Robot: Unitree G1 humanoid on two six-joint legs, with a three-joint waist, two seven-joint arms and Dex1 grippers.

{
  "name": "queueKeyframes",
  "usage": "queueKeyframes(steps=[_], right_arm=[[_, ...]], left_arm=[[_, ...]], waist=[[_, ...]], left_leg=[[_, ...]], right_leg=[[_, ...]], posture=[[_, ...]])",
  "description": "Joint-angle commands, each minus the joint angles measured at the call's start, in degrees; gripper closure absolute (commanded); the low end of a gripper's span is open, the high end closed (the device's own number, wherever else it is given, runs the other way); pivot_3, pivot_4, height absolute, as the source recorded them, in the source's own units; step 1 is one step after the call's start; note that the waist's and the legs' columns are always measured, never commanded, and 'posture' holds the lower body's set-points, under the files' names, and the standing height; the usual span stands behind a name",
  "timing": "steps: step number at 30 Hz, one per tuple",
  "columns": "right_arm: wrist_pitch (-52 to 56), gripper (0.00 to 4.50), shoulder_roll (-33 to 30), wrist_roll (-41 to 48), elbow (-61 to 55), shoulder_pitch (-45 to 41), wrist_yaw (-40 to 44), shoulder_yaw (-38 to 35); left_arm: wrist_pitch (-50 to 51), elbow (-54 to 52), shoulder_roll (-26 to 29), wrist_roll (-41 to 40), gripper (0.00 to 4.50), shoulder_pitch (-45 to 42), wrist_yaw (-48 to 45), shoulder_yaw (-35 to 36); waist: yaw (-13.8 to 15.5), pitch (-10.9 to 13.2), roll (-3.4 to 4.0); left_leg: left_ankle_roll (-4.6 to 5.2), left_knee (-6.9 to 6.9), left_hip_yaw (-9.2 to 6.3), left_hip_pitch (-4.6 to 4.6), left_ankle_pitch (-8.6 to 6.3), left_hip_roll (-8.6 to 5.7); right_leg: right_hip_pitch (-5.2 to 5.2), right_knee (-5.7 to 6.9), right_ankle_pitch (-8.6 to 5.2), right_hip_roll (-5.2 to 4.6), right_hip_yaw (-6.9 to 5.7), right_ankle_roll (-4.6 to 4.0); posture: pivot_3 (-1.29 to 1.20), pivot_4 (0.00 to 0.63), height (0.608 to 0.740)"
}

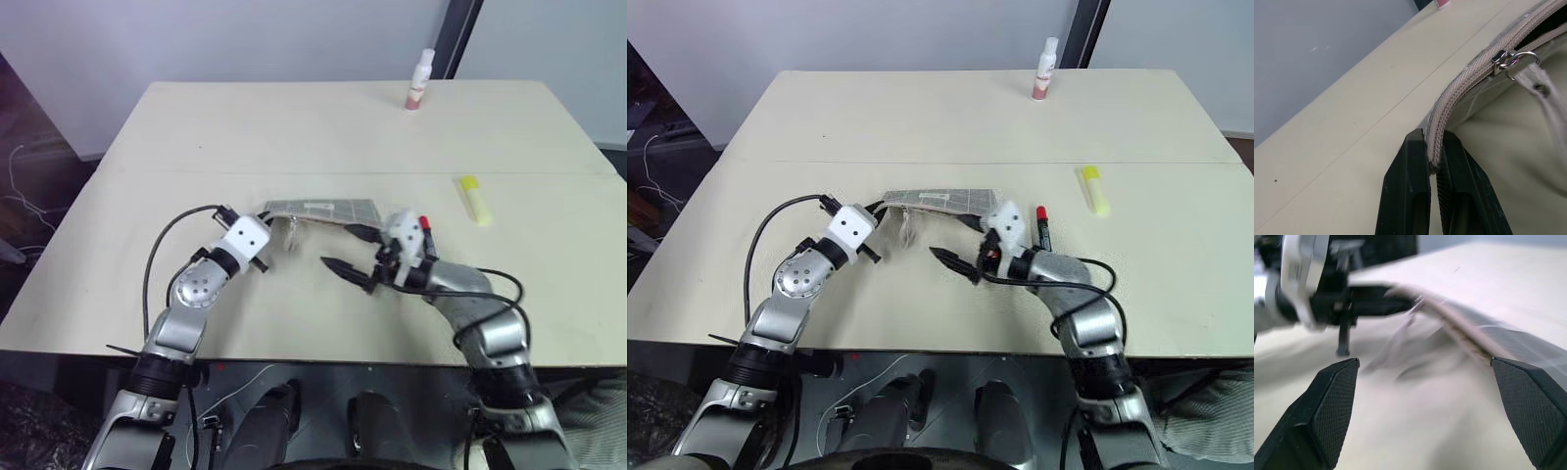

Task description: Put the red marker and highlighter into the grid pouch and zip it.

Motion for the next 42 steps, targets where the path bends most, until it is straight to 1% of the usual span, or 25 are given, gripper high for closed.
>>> queueKeyframes(steps=[1,6,9,12,13,16,19,23,27,29,31,32,33,34,37,38,40,42], right_arm=[[-0.14,0.05,1.09,1.42,-5.94,2.61,-6.21,-4.34],[-2.62,0.05,2.75,-3.13,-5.81,3.69,-16.53,-6.83],[-4.22,0.05,2.23,-8.3,0.15,-0.6,-24.78,-9.46],[-5.1,0.05,-0.56,-12.28,7.41,-4.4,-28.03,-9.97],[-5.86,0.05,-1.76,-13.58,11.91,-6.45,-29.46,-10.54],[-9.31,0.05,-5.54,-15.9,24.6,-12.2,-30.41,-10.98],[-12.9,0.05,-9.59,-17.54,37.71,-17.96,-29.26,-10.25],[-15.8,0.05,-13.22,-17.69,52.86,-25.09,-27.92,-10.66],[-16.94,0.05,-14.93,-17.84,65.27,-30.82,-26.1,-9.98],[-16.78,0.05,-15.21,-17.97,68.94,-32.33,-25.47,-9.67],[-13.61,0.58,-14.9,-14.91,71.98,-33.74,-24.1,-12.11],[-13.4,0.88,-15.22,-15.59,73.01,-33.91,-23.03,-11.18],[-13.88,1.33,-15.54,-16.55,73.55,-33.9,-22.54,-10.16],[-14.35,1.93,-15.75,-17.2,73.76,-33.84,-22.41,-9.5],[-13.52,3.36,-15.23,-14.72,70.74,-33.81,-20.73,-11.06],[-13.25,3.61,-14.98,-13.81,69.12,-33.7,-20.15,-11.65],[-14.33,3.59,-14.39,-11.99,64.08,-32.71,-17.9,-12.22],[-17.17,3.59,-13.59,-10.11,54.17,-29.62,-12.72,-10.91]], left_arm=[[-1.3,-1.25,0.34,-1.01,4.5,-0.35,-0.24,1.04],[-1.9,-0.07,0.34,-0.87,4.5,-0.47,-0.22,0.98],[-2.03,0.69,0.05,-0.22,4.5,-1.35,-0.08,0.35],[-2.42,1.15,-0.08,0.25,4.5,-1.87,-0.04,-0.15],[-2.52,1.35,-0.12,0.3,4.5,-2.01,0.09,-0.15],[-2.69,1.89,-0.13,0.42,4.5,-2.44,0.42,-0.13],[-2.68,1.83,0.05,0.59,4.5,-2.54,0.59,-0.13],[-2.58,1.19,0.0,0.51,4.5,-2.04,0.8,-0.16],[-2.66,0.49,0.2,1.06,4.5,-1.36,1.03,-0.45],[-2.64,0.12,0.29,1.35,4.5,-1.12,1.11,-0.45],[-2.59,-0.11,0.33,1.69,4.5,-1.02,1.2,-0.43],[-2.56,-0.25,0.35,1.8,4.5,-1.02,1.22,-0.4],[-2.53,-0.32,0.34,1.86,4.5,-1.04,1.22,-0.38],[-2.51,-0.44,0.38,1.89,4.5,-1.02,1.19,-0.35],[-2.53,-0.46,0.36,2.01,4.5,-1.12,1.16,-0.47],[-2.56,-0.43,0.33,2.02,4.5,-1.15,1.14,-0.54],[-2.6,-0.33,0.25,2.03,4.5,-1.24,1.08,-0.69],[-2.65,-0.07,0.15,2.0,4.5,-1.47,0.97,-0.83]], waist=[[0.06,0.0,0.0],[0.03,0.0,0.0],[0.05,0.0,0.0],[0.13,0.0,0.0],[0.13,0.0,0.0],[0.1,0.0,0.0],[0.04,0.01,0.0],[-0.19,0.01,0.0],[-0.28,0.02,-0.01],[-0.24,0.02,-0.01],[-0.27,0.02,-0.01],[-0.22,0.02,-0.02],[-0.19,0.02,-0.02],[-0.18,0.02,-0.02],[0.06,0.02,-0.02],[0.04,0.02,-0.02],[-0.05,0.02,-0.02],[-0.13,0.03,-0.01]], left_leg=[[0.0,0.0,0.0,0.0,0.0,0.0],[-0.01,-0.01,0.01,0.0,-0.01,0.01],[0.0,-0.01,0.03,0.0,0.0,0.0],[0.03,0.0,0.05,0.02,0.03,-0.01],[0.04,0.0,0.06,0.02,0.03,-0.01],[0.05,-0.01,0.08,0.02,0.05,-0.01],[0.07,0.0,0.12,0.02,0.06,-0.01],[0.08,-0.03,0.15,0.02,0.06,0.0],[0.08,-0.04,0.19,0.02,0.06,0.01],[0.09,-0.03,0.18,0.03,0.06,0.01],[0.09,-0.02,0.19,0.02,0.06,0.01],[0.09,-0.01,0.21,0.03,0.06,0.01],[0.09,0.0,0.2,0.03,0.06,0.01],[0.09,0.01,0.2,0.04,0.06,0.01],[0.09,0.02,0.19,0.04,0.06,0.0],[0.09,0.03,0.19,0.04,0.06,0.0],[0.1,0.03,0.2,0.02,0.07,0.0],[0.1,0.01,0.2,0.01,0.07,0.0]], right_leg=[[0.0,0.0,0.0,0.0,0.0,0.0],[-0.01,-0.01,-0.01,0.0,0.0,-0.02],[-0.02,-0.02,0.0,-0.01,0.0,-0.01],[-0.01,-0.03,0.0,-0.01,0.0,-0.02],[-0.01,-0.03,0.0,-0.01,0.0,-0.02],[0.04,-0.04,0.0,0.0,-0.01,-0.02],[0.06,-0.04,0.01,0.0,-0.01,0.0],[0.05,-0.04,0.01,0.0,0.0,0.0],[0.06,-0.04,0.01,0.0,0.01,0.0],[0.07,-0.04,0.01,0.0,0.01,0.0],[0.08,-0.04,0.01,0.0,0.01,0.0],[0.09,-0.04,0.01,-0.01,0.02,0.0],[0.1,-0.04,0.01,0.0,0.02,0.0],[0.11,-0.04,0.02,-0.01,0.02,0.0],[0.13,-0.04,0.01,-0.01,0.02,0.0],[0.13,-0.04,0.01,-0.01,0.02,0.0],[0.11,-0.06,0.01,-0.02,0.02,0.0],[0.07,-0.06,0.01,-0.02,0.02,0.0]], posture=[[0.0,0.15,0.74],[0.0,0.15,0.74],[0.0,0.15,0.74],[0.0,0.15,0.74],[0.0,0.15,0.74],[0.0,0.15,0.74],[0.0,0.15,0.74],[0.0,0.15,0.74],[0.0,0.15,0.74],[0.0,0.15,0.74],[0.0,0.15,0.74],[0.0,0.15,0.74],[0.0,0.15,0.74],[0.0,0.15,0.74],[0.0,0.15,0.74],[0.0,0.15,0.74],[0.0,0.15,0.74],[0.0,0.15,0.74]])
